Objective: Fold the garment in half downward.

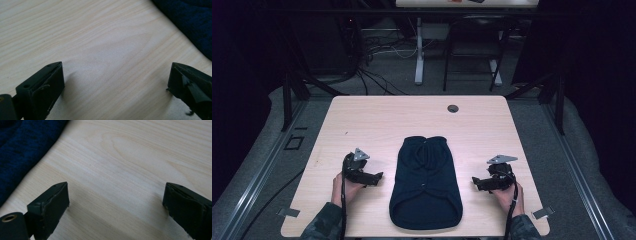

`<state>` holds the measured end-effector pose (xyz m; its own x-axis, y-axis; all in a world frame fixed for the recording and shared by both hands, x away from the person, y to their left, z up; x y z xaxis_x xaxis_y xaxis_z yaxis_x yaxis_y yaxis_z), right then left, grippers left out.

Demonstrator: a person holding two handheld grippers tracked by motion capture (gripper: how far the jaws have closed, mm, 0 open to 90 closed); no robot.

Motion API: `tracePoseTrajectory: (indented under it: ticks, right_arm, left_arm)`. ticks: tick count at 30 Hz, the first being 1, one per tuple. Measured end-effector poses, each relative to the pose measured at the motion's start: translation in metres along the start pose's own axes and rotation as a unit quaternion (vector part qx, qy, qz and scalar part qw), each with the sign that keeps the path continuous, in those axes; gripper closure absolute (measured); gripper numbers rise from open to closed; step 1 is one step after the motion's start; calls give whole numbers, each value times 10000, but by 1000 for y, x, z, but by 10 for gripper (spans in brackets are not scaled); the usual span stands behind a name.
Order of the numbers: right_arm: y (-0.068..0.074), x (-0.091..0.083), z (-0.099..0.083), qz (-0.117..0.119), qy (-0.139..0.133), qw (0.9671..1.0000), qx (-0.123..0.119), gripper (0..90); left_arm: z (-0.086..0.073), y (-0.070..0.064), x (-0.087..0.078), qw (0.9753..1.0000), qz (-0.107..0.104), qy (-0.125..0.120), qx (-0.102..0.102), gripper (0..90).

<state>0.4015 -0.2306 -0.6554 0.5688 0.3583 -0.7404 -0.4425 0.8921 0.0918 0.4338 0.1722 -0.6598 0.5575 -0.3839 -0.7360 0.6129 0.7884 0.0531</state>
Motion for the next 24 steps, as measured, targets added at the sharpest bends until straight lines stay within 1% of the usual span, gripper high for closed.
tracePoseTrajectory:
  ticks: [1,2,3,4,5,6,7,8,10,12,14,16,17,18,19,20,21,22,23,24]
  right_arm:
    - [1,0,1,61,12,10000,59,64]
    - [1,0,1,61,12,10000,59,64]
    - [5,-1,6,198,44,9997,139,61]
    - [6,-2,8,179,45,9998,91,62]
    - [8,-2,12,200,23,9998,54,60]
    - [10,-2,15,240,19,9997,26,59]
    - [10,-2,15,240,19,9997,26,59]
    - [15,-3,24,324,-32,9995,5,61]
    - [18,-2,30,358,-8,9993,-40,58]
    - [21,1,36,437,11,9990,-40,54]
    - [23,4,42,465,34,9989,-79,53]
    - [27,6,47,507,70,9986,-90,48]
    - [29,7,50,547,67,9984,-113,50]
    - [30,8,53,524,73,9985,-159,49]
    - [33,9,56,548,70,9983,-178,49]
    - [34,9,58,568,89,9982,-190,49]
    - [37,10,62,588,60,9981,-191,49]
    - [38,10,64,603,85,9979,-240,50]
    - [39,10,67,594,53,9978,-277,50]
    - [41,10,69,616,79,9977,-266,51]
  left_arm:
    - [3,0,0,10000,-39,-41,-27,1]
    - [3,0,0,10000,-39,-41,-27,1]
    - [8,2,-1,9998,-87,-111,-101,1]
    - [11,2,-1,9997,-93,-158,-141,1]
    - [13,3,-2,9997,-101,-159,-129,2]
    - [15,3,-1,9996,-150,-156,-169,1]
    - [15,3,-1,9996,-150,-156,-169,1]
    - [20,5,0,9994,-175,-193,-216,1]
    - [25,7,1,9995,-132,-221,-209,1]
    - [30,9,2,9993,-212,-223,-231,1]
    - [36,10,2,9992,-167,-275,-240,1]
    - [40,9,2,9989,-244,-299,-273,1]
    - [41,9,2,9989,-276,-278,-266,1]
    - [42,8,3,9989,-272,-285,-256,1]
    - [44,8,4,9990,-256,-294,-216,2]
    - [45,7,5,9990,-286,-281,-218,1]
    - [47,6,5,9990,-279,-281,-214,2]
    - [49,6,6,9992,-242,-281,-166,2]
    - [51,6,6,9992,-262,-269,-157,2]
    - [53,4,7,9989,-347,-282,-170,2]
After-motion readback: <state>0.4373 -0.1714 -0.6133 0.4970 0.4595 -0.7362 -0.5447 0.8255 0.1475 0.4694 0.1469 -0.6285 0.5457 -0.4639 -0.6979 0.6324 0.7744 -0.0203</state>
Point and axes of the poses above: each handheld gripper's, and its own axes: x roughly forward along the jaws, z roughly out of its top, y roughly to its left, the point moved 10 cm from there along x, roughly forward along the jaws, and after that the axes turned 4 degrees about x, right-handed, at the moved point
